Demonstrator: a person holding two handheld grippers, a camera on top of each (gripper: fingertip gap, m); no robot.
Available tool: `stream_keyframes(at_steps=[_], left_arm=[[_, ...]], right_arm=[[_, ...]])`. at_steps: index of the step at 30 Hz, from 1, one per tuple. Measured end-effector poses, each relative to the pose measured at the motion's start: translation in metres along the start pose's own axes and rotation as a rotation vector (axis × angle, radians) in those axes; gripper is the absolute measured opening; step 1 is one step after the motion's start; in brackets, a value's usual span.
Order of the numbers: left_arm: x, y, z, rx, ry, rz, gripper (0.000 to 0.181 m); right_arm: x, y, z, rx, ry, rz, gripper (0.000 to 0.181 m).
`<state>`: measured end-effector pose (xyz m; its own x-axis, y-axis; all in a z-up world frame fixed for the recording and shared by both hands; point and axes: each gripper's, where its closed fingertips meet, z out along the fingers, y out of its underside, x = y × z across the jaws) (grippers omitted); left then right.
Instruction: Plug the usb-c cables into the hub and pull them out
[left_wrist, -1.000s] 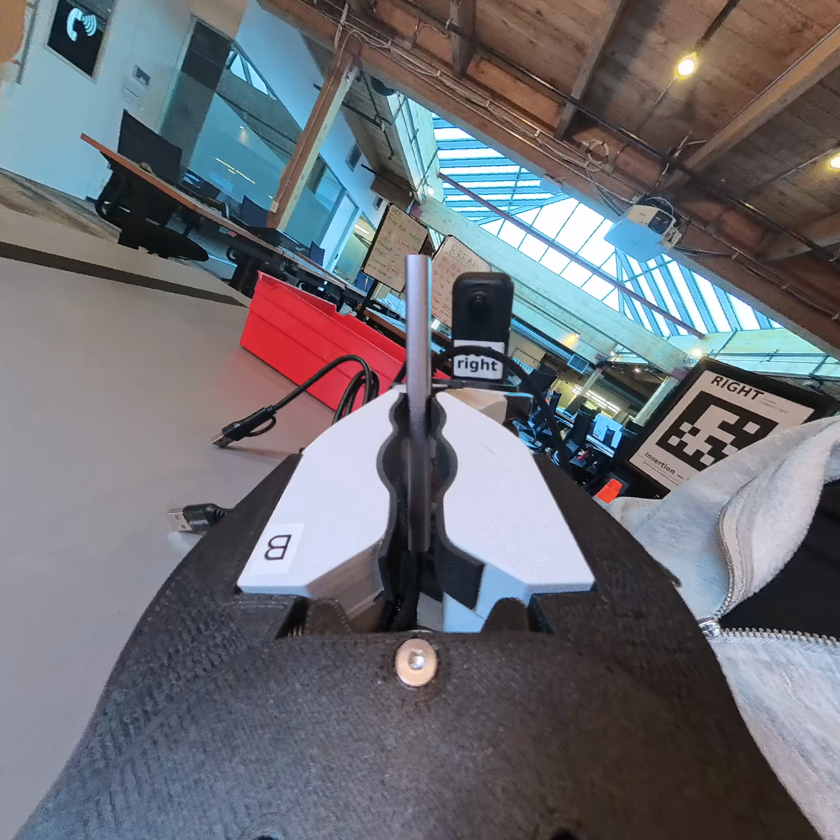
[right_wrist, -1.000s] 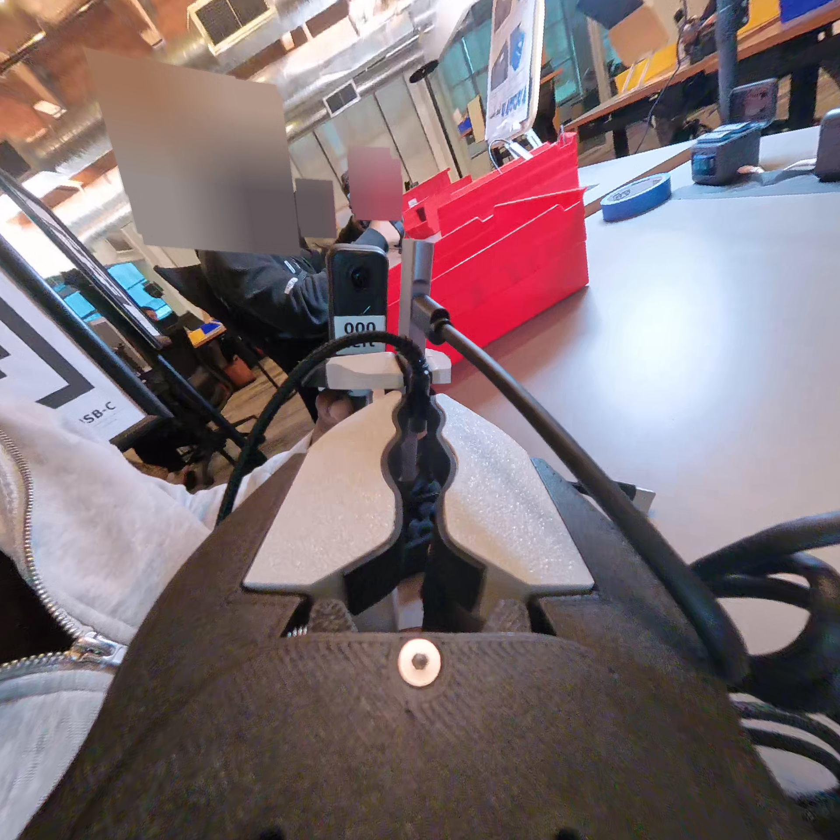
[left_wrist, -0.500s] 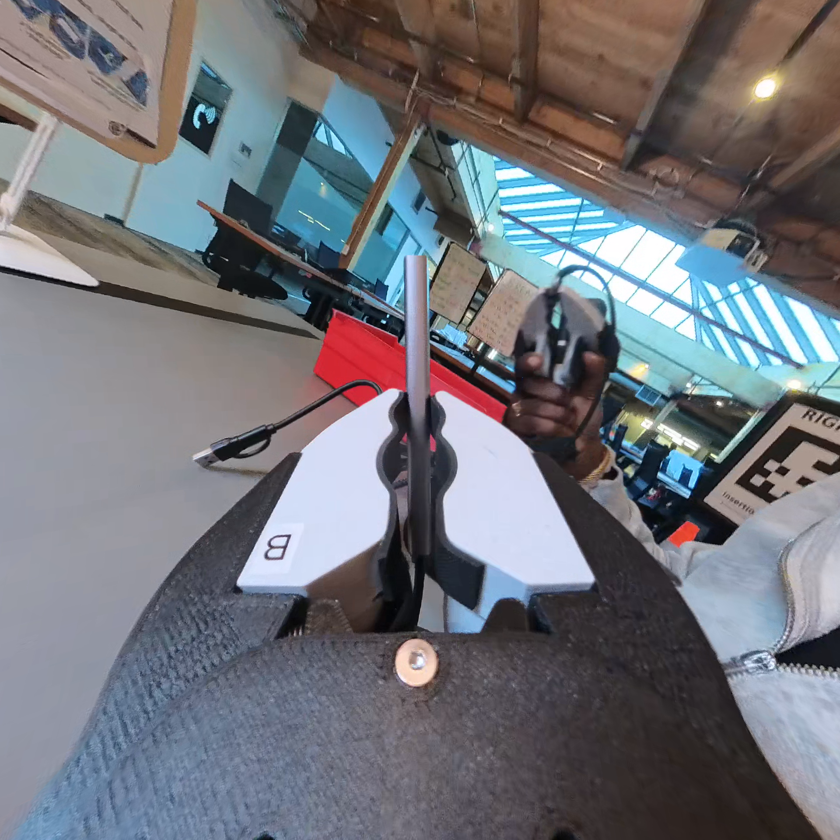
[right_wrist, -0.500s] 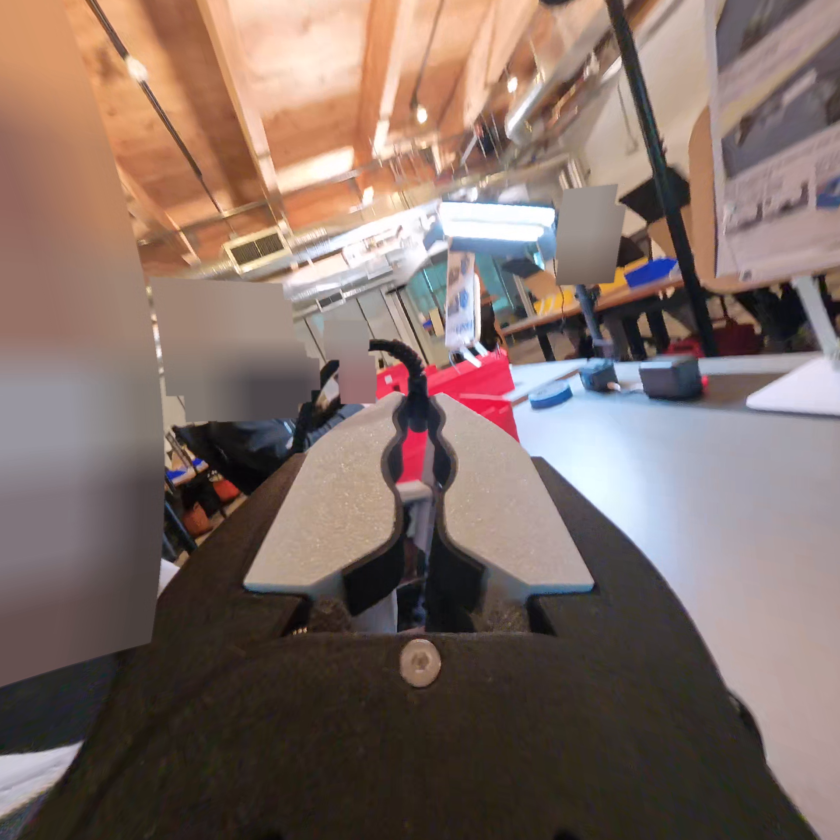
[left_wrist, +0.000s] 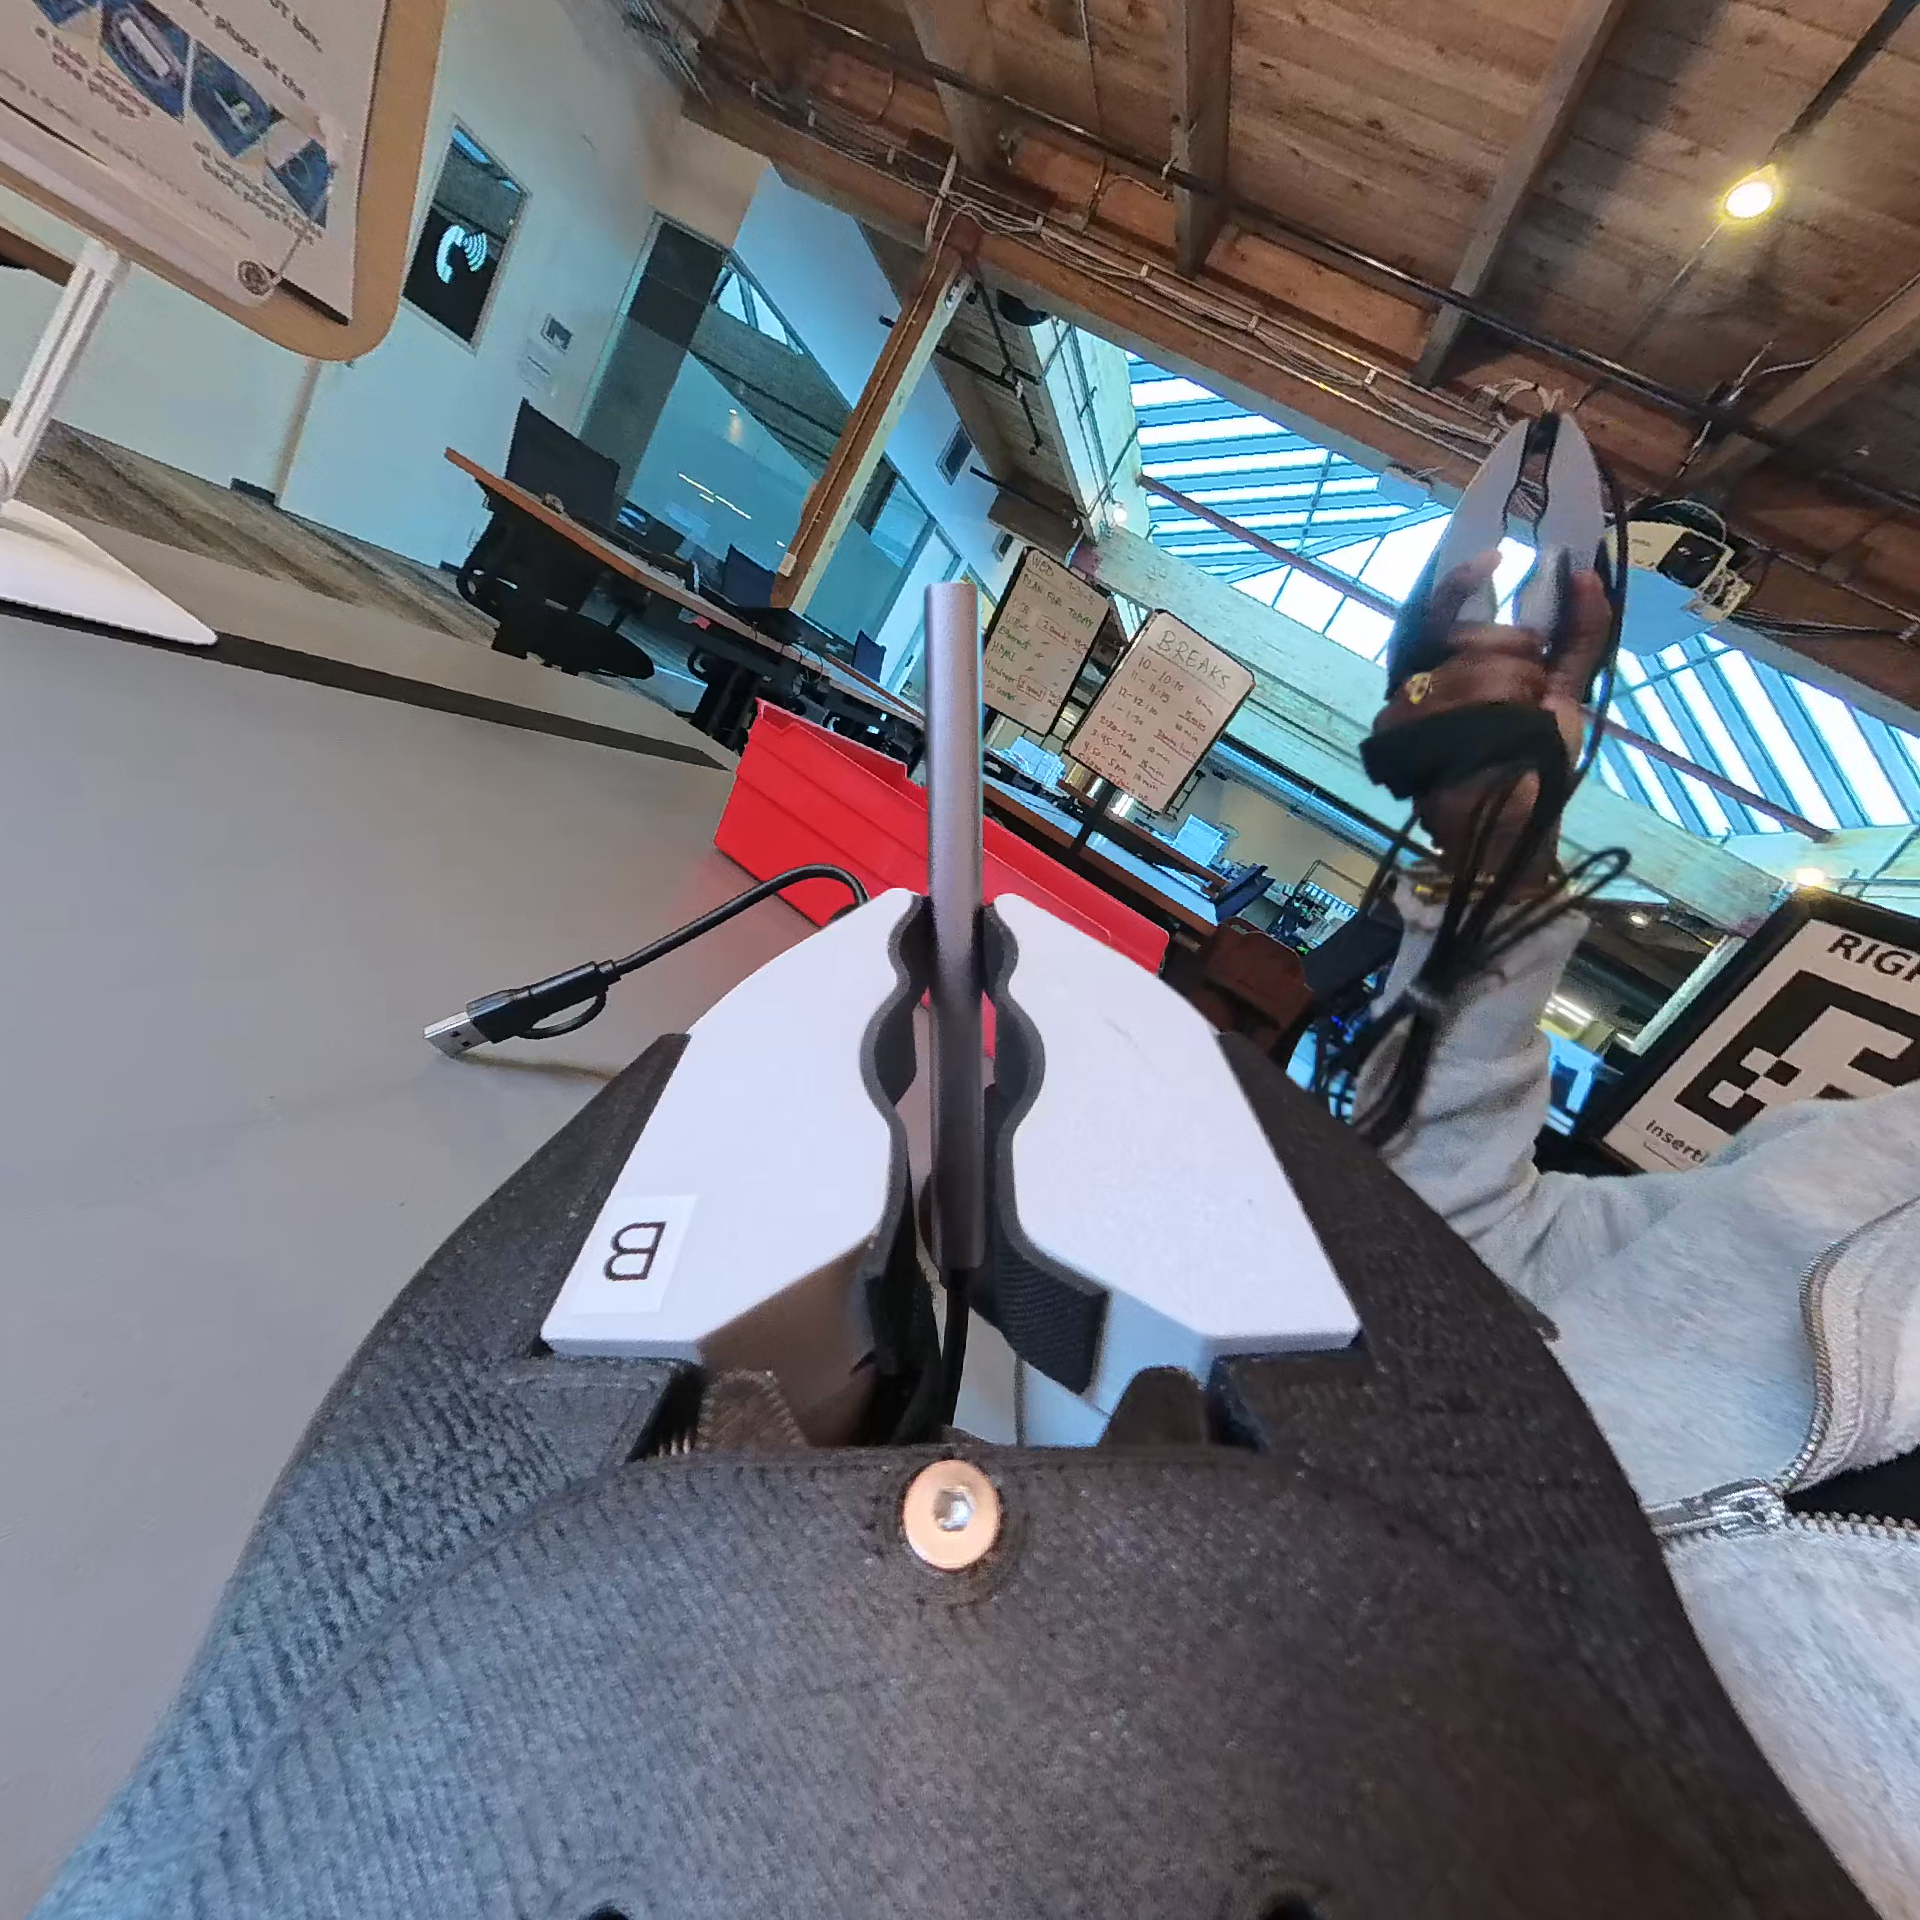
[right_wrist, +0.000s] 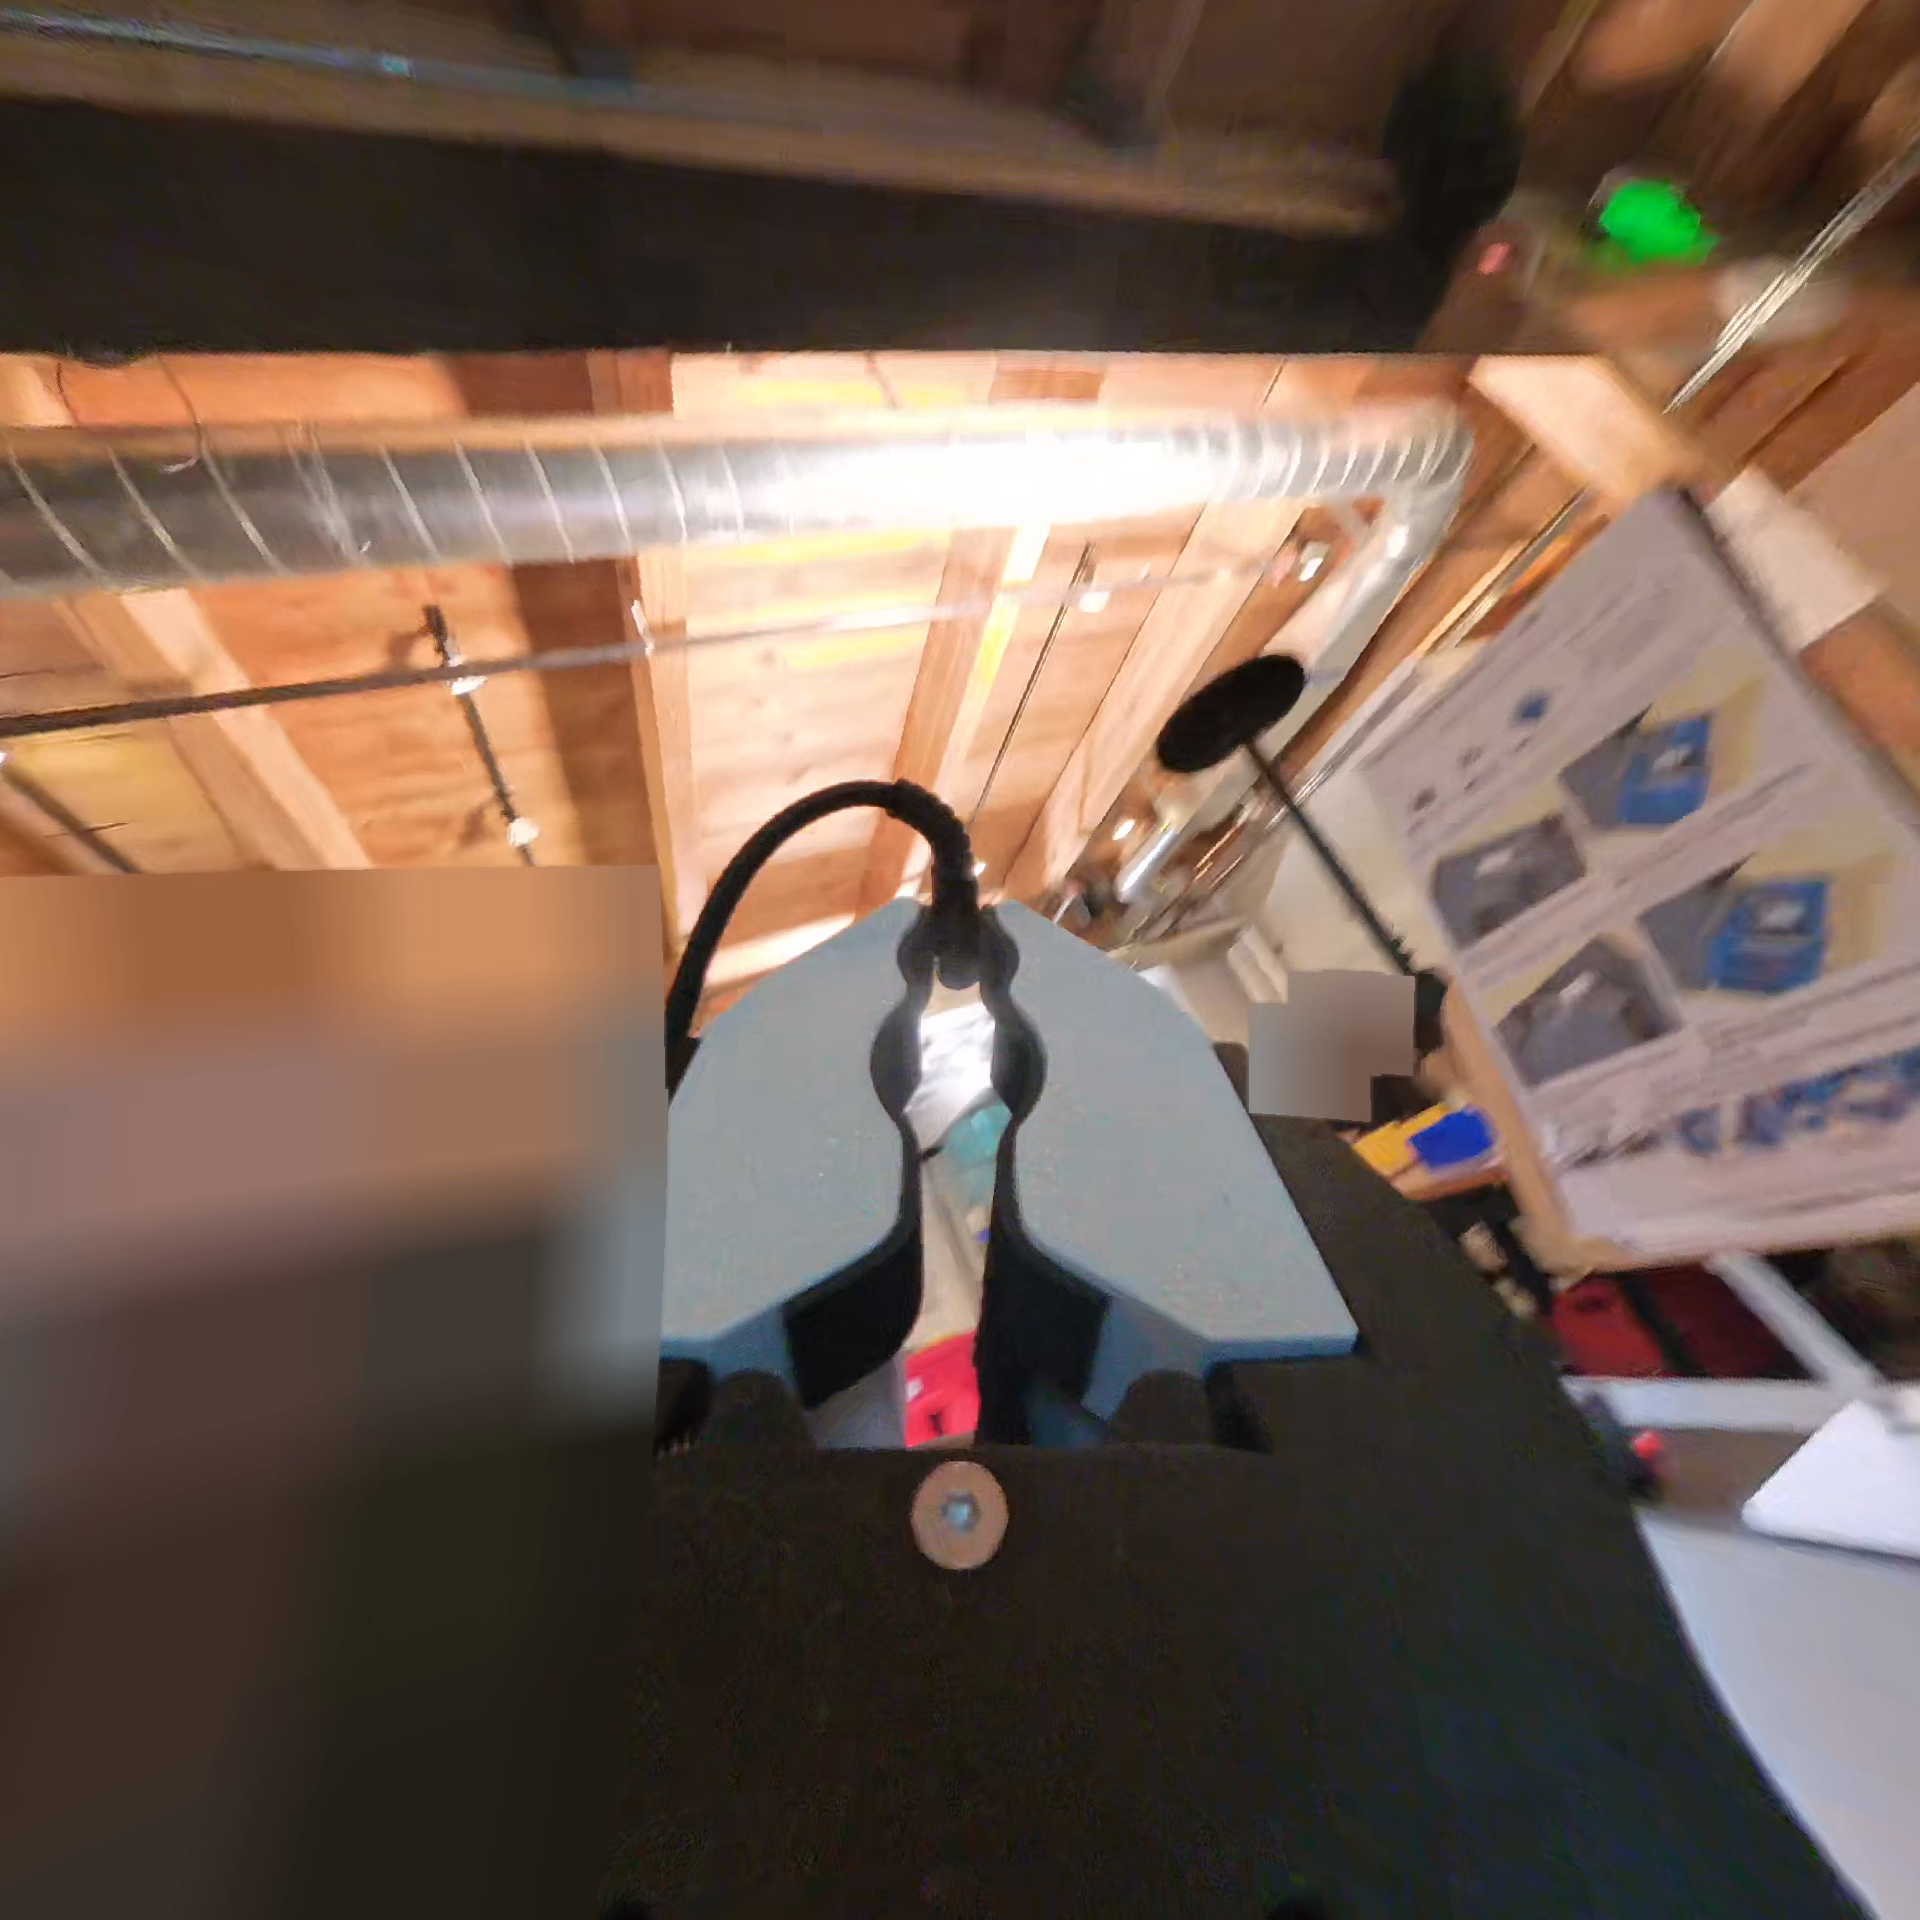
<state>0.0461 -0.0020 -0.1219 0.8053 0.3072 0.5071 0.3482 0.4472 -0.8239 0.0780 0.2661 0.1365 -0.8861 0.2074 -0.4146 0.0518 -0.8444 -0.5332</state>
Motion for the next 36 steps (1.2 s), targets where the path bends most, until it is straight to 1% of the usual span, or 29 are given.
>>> stream_keyframes(at_steps=[1,5,8,10,12,16,18,21,24,28,33,34,36], left_arm=[[0.0,0.0,0.0,0.001,0.002,-0.004,0.009],[0.0,-0.001,0.0,0.004,0.013,-0.015,0.009],[0.0,-0.001,0.0,0.003,0.016,-0.02,0.009],[0.0,-0.001,0.0,0.005,0.018,-0.023,0.009],[-0.001,-0.001,0.0,0.004,0.018,-0.027,0.009],[-0.001,-0.001,0.0,0.005,0.017,-0.03,0.009],[-0.002,-0.001,0.0,0.005,0.017,-0.033,0.009],[-0.002,-0.001,0.0,0.005,0.017,-0.036,0.009],[-0.002,-0.001,0.0,0.008,0.019,-0.043,0.009],[-0.003,-0.002,0.0,0.012,0.022,-0.051,0.009],[-0.003,-0.002,-0.001,0.014,0.023,-0.054,0.009],[-0.003,-0.002,0.0,0.014,0.024,-0.056,0.009],[-0.003,-0.003,-0.001,0.016,0.026,-0.055,0.009]], right_arm=[[0.002,-0.019,0.0,0.044,0.026,-0.046,0.008],[0.008,-0.095,-0.013,0.24,0.16,-0.313,0.008],[0.021,-0.135,-0.028,0.319,0.302,-0.516,0.008],[0.031,-0.153,-0.041,0.366,0.368,-0.581,0.008],[0.04,-0.165,-0.052,0.388,0.419,-0.628,0.008],[0.07,-0.177,-0.071,0.367,0.572,-0.818,0.007],[0.087,-0.176,-0.076,0.344,0.6,-0.884,0.007],[0.109,-0.17,-0.079,0.305,0.609,-0.909,0.007],[0.127,-0.156,-0.078,0.253,0.62,-1.03,0.007],[0.152,-0.123,-0.075,0.165,0.619,-1.15,0.007],[0.169,-0.069,-0.075,0.033,0.606,-1.21,0.008],[0.174,-0.06,-0.077,-0.017,0.636,-1.239,0.007],[0.191,-0.045,-0.089,-0.17,0.76,-1.315,0.008]])
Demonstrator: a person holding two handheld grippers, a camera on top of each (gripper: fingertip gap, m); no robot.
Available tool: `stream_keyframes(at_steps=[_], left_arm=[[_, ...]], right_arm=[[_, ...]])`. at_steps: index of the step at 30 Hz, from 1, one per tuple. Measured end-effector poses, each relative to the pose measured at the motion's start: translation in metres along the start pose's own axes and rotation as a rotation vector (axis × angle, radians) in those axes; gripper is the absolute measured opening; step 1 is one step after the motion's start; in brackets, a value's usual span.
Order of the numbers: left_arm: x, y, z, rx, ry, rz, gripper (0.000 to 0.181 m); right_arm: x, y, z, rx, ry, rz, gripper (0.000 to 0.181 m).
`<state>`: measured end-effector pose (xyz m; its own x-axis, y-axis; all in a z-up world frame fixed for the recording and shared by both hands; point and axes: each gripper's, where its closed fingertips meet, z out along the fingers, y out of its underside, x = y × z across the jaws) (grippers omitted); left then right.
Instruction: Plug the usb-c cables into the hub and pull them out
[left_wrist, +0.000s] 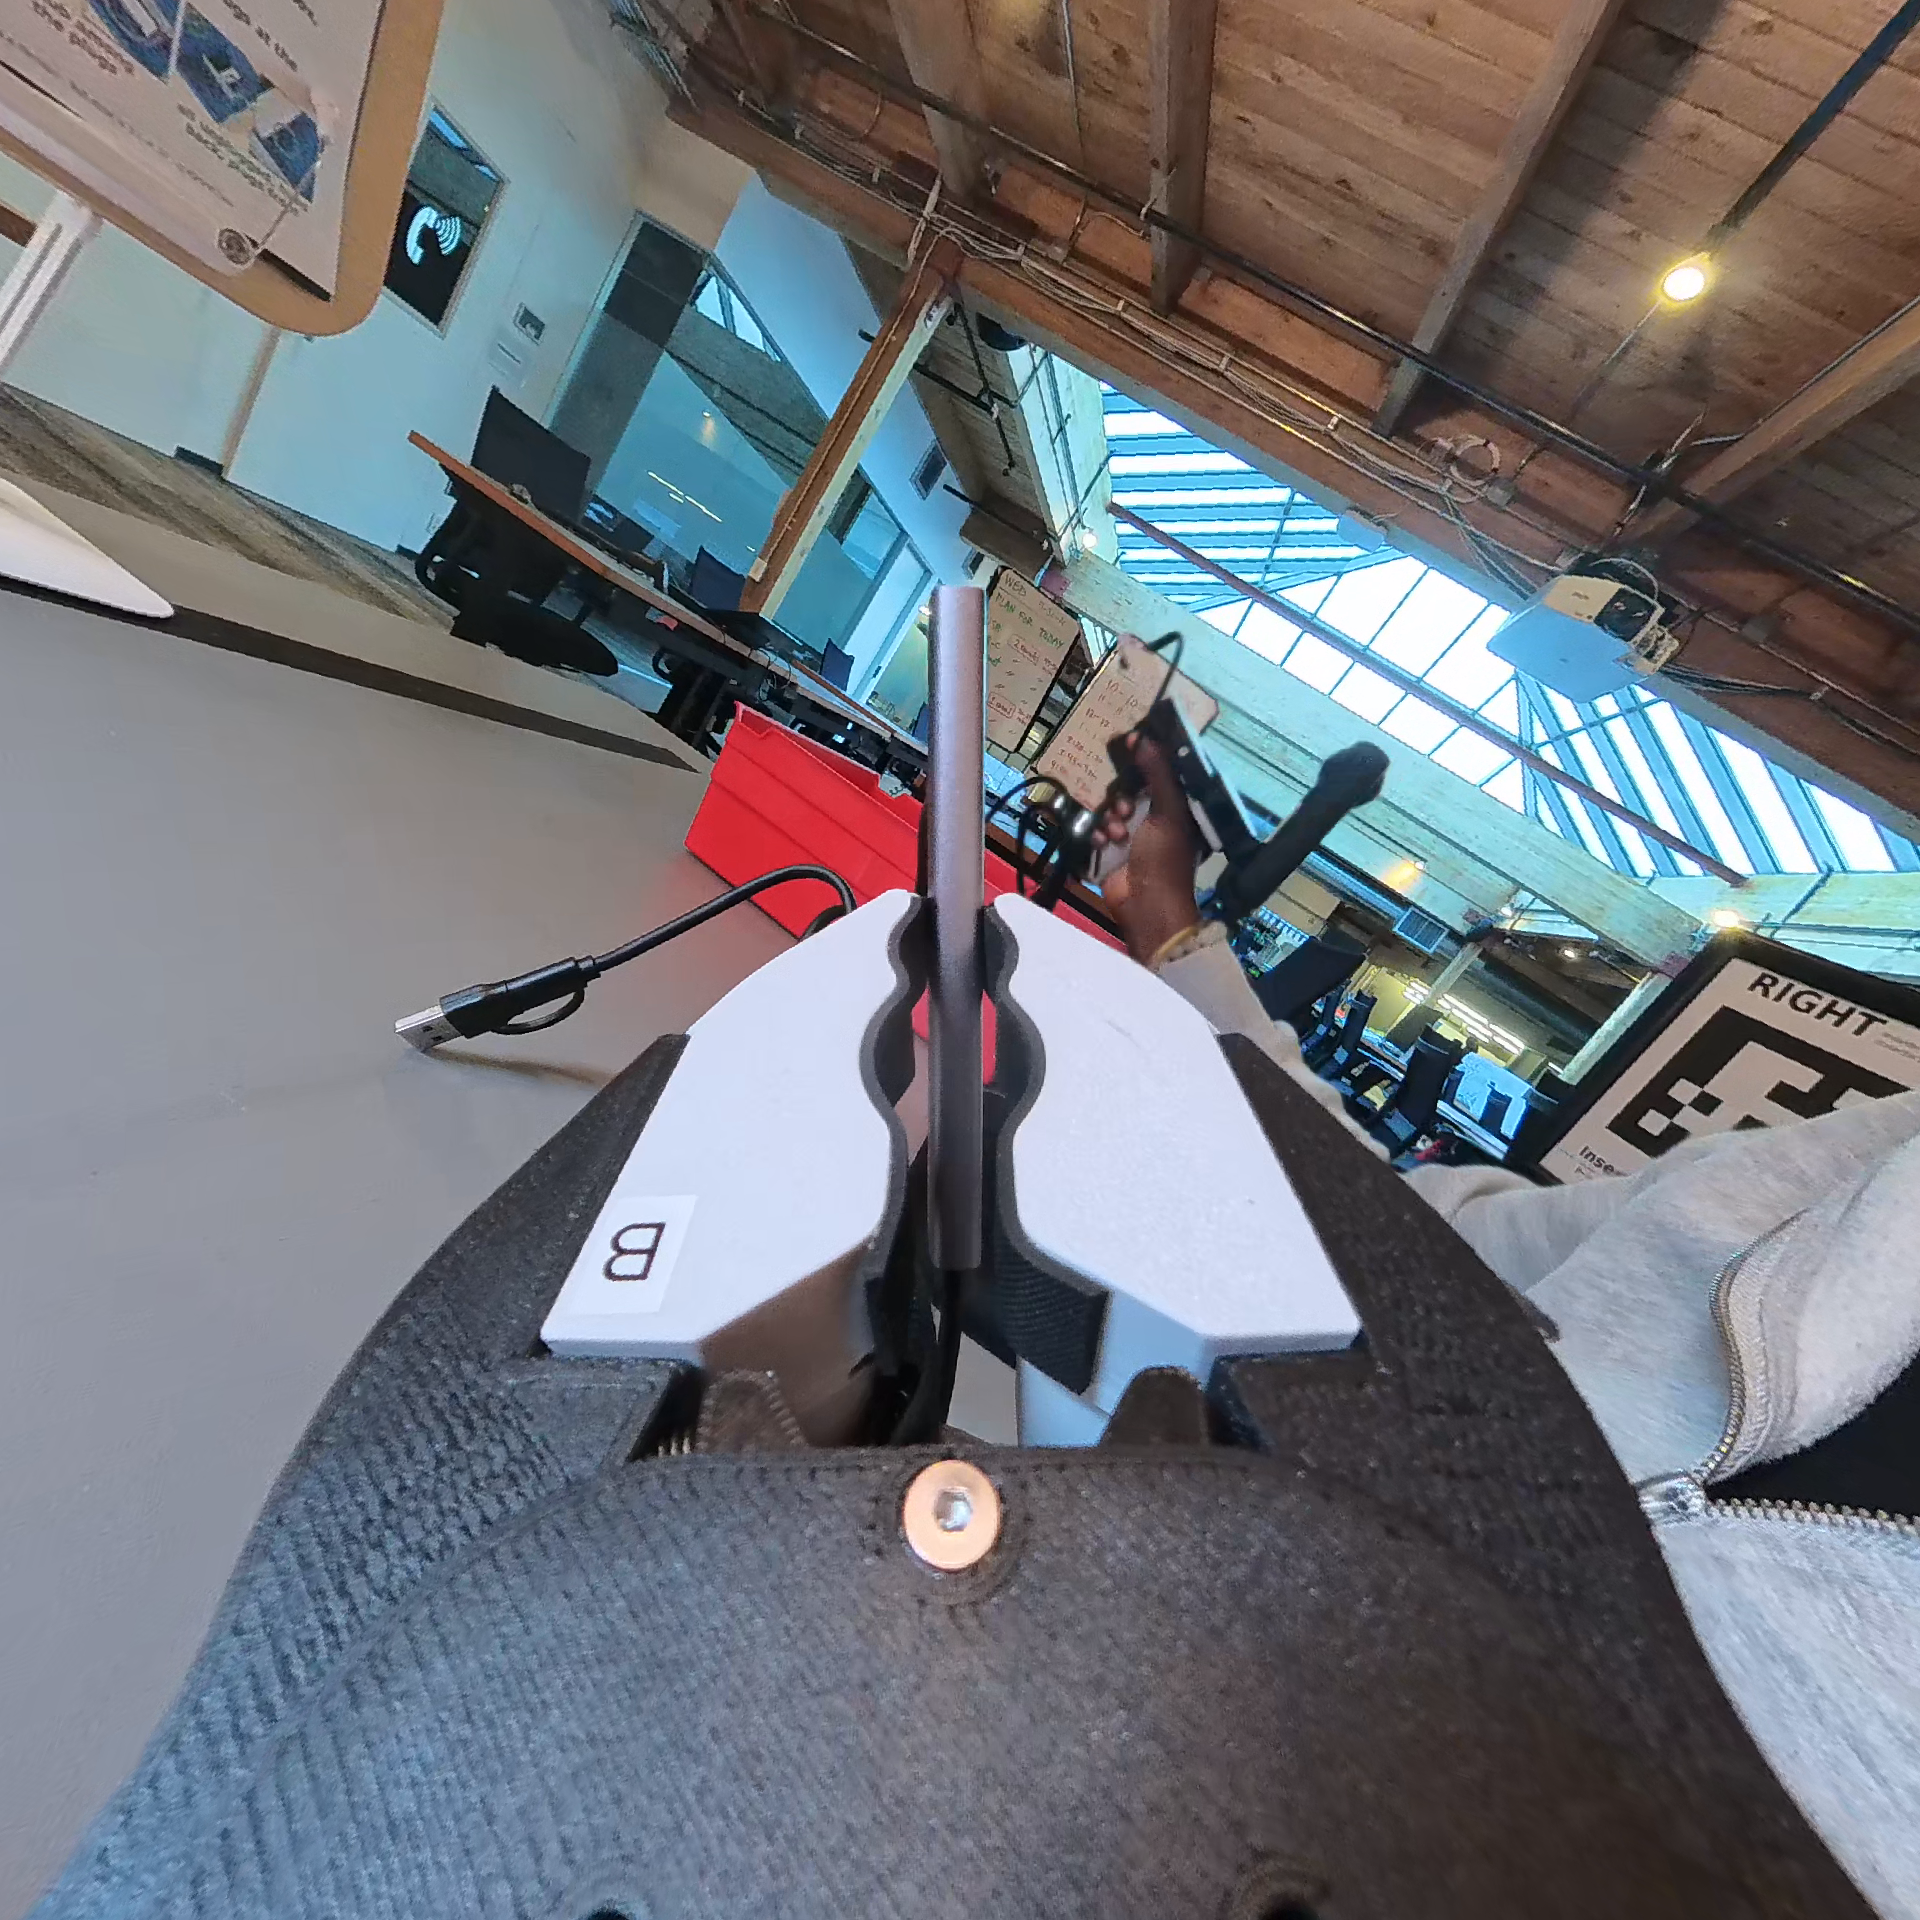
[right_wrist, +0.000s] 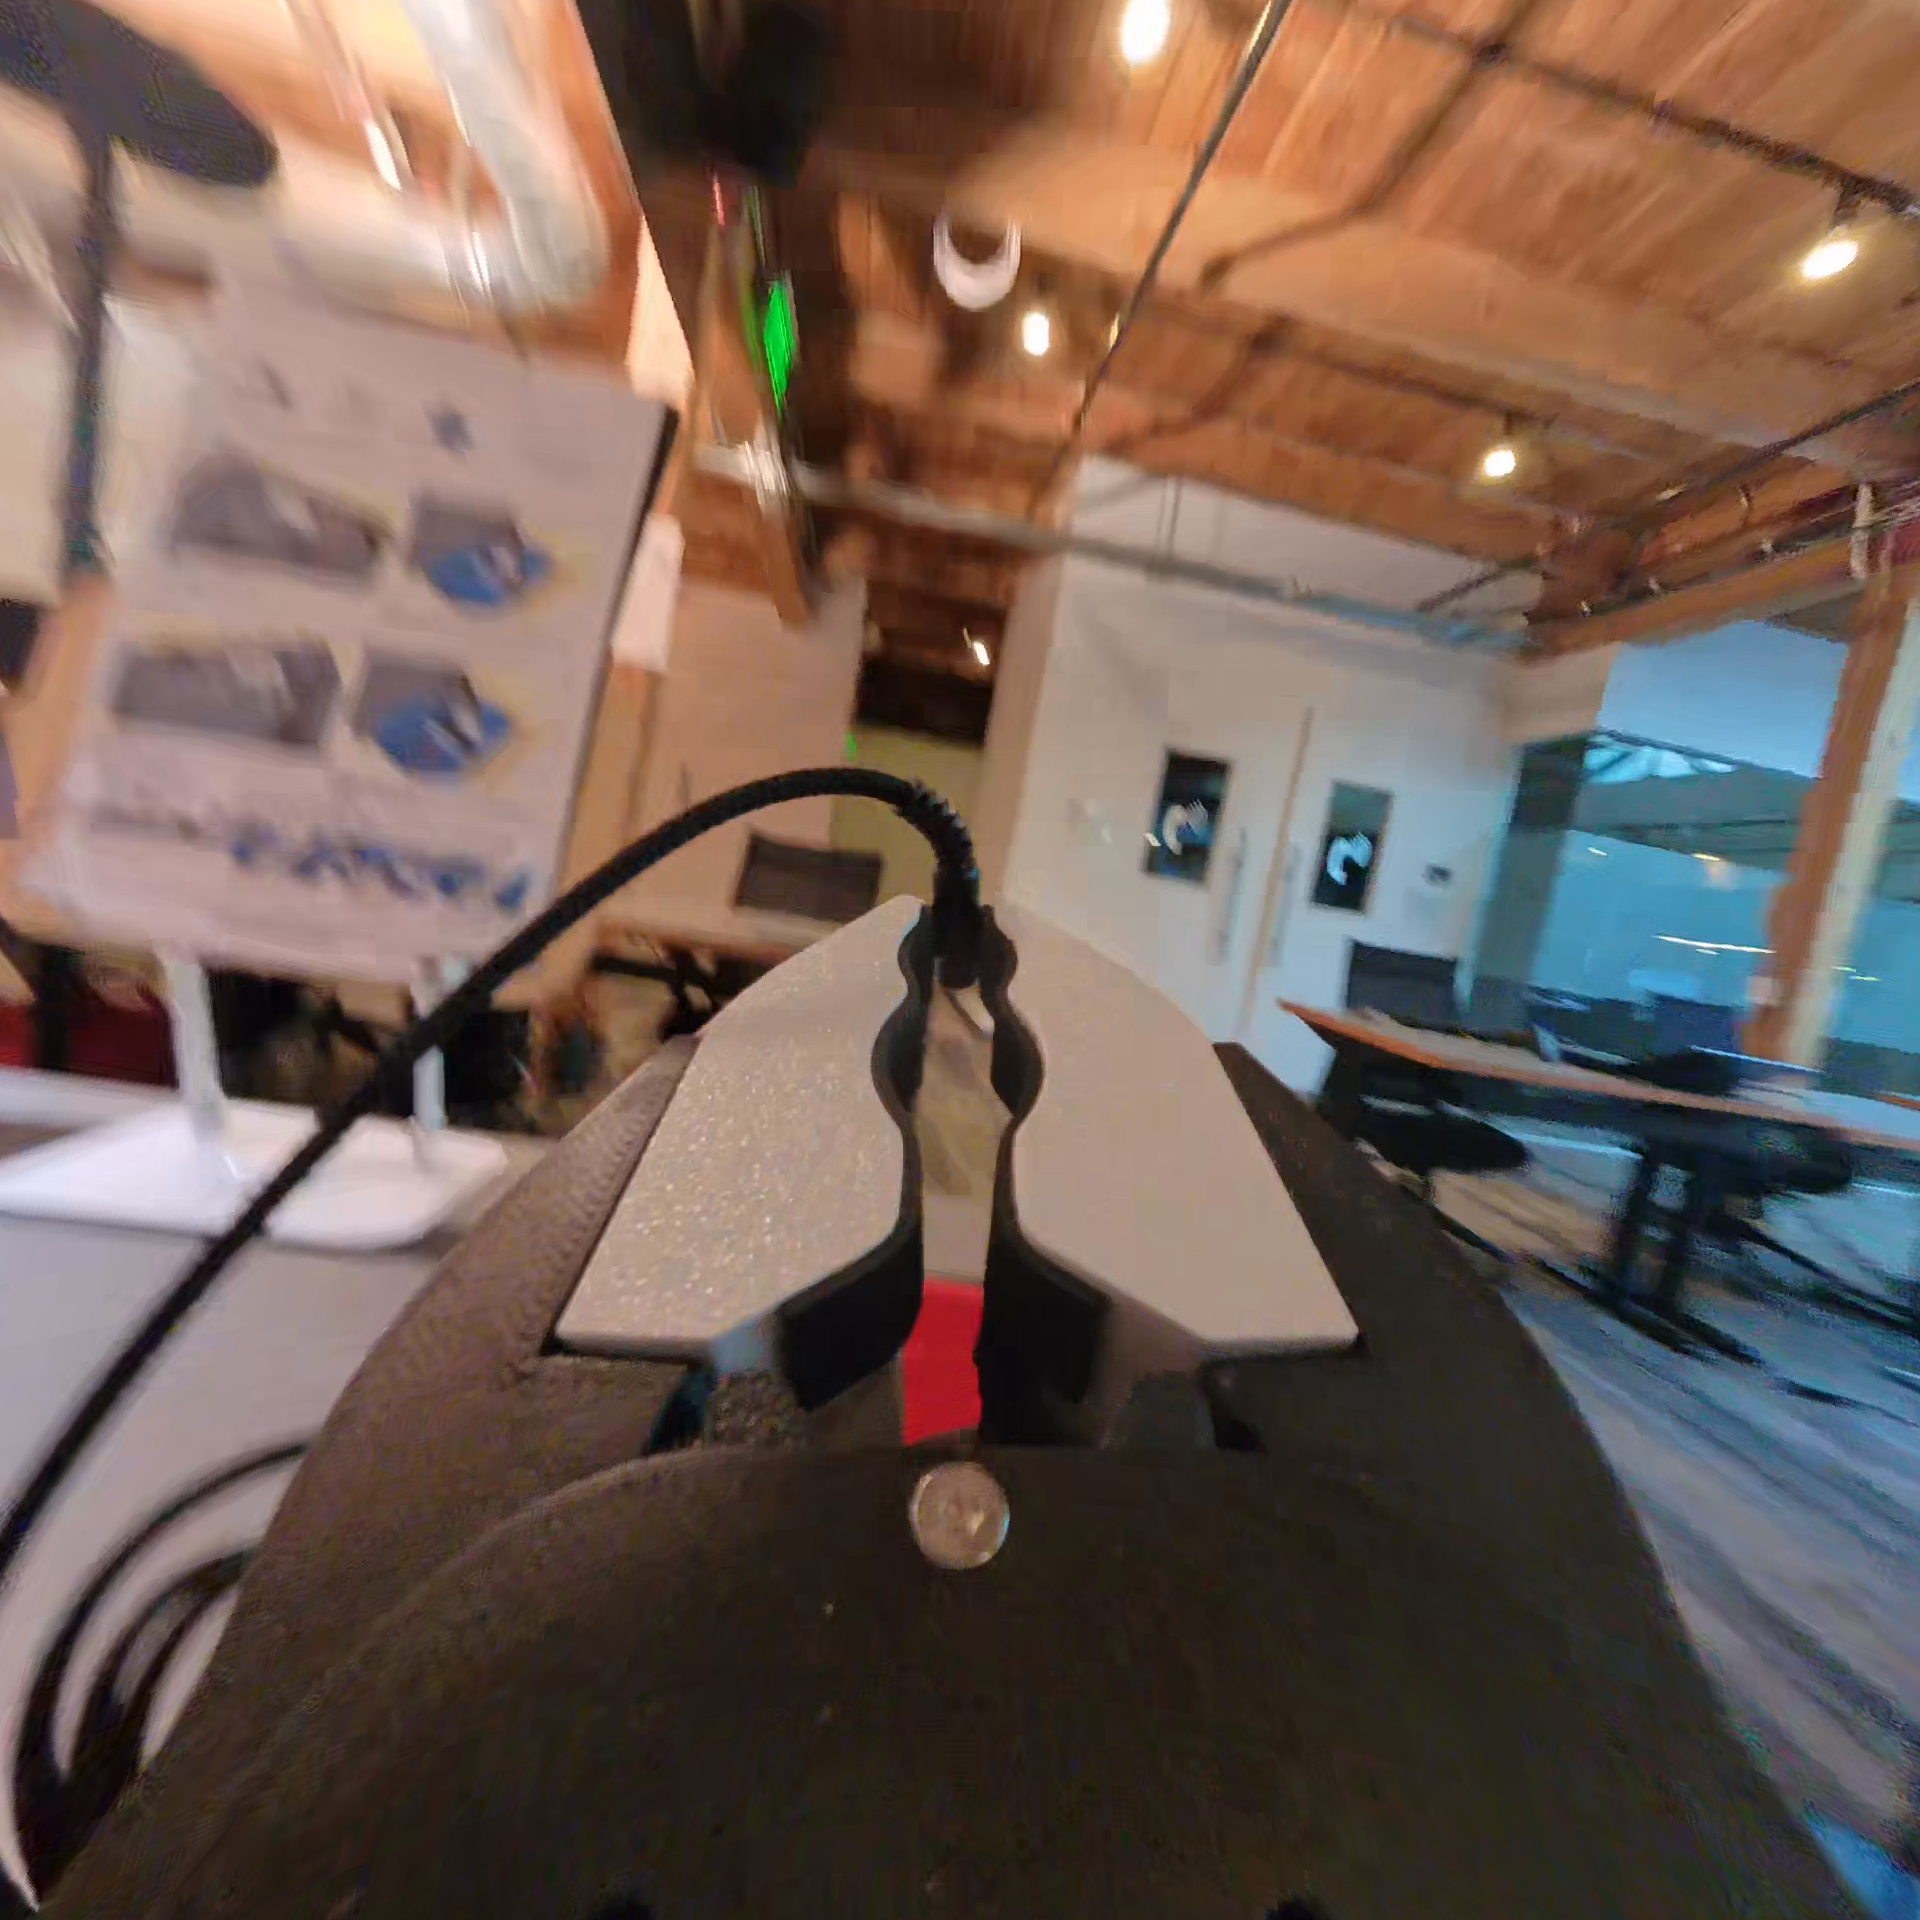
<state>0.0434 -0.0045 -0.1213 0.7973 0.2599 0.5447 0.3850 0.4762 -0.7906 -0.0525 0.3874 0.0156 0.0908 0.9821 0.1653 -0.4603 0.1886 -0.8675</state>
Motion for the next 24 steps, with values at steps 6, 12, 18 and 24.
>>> stream_keyframes(at_steps=[6,12,18,24], left_arm=[[0.0,0.0,0.0,0.004,0.0,0.003,0.009],[0.0,0.0,0.0,0.004,-0.001,0.002,0.009],[0.0,-0.001,0.0,0.007,0.0,-0.005,0.009],[0.001,-0.001,-0.001,0.012,0.002,-0.001,0.009]], right_arm=[[0.016,0.07,-0.037,-0.508,-0.007,-0.327,0.008],[0.044,0.161,-0.131,-1.317,-0.161,-0.571,0.023],[0.028,0.145,-0.141,-1.342,-0.247,-0.356,0.094],[-0.011,0.101,-0.162,-1.18,-0.621,-0.264,0.093]])
